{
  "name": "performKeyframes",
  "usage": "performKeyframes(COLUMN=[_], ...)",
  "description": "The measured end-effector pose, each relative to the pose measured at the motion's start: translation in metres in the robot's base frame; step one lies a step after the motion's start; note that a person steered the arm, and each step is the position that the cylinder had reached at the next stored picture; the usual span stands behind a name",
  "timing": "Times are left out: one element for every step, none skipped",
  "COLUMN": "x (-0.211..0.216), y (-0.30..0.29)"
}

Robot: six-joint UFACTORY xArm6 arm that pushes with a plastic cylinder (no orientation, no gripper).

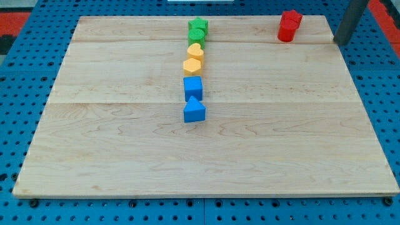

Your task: Push the red star towards bottom center

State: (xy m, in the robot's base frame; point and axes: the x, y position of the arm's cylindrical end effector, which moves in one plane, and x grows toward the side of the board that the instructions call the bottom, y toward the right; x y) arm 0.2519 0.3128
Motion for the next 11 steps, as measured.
performKeyframes(x=[-0.052, -0.061, -0.060, -0.042, -0.011, 0.032, 0.068, 0.034, -0.012, -0.010, 0.029], y=[-0.025, -0.040, -0.078, -0.120, -0.139, -0.141, -0.145, -0.138, -0.155, -0.180, -0.180])
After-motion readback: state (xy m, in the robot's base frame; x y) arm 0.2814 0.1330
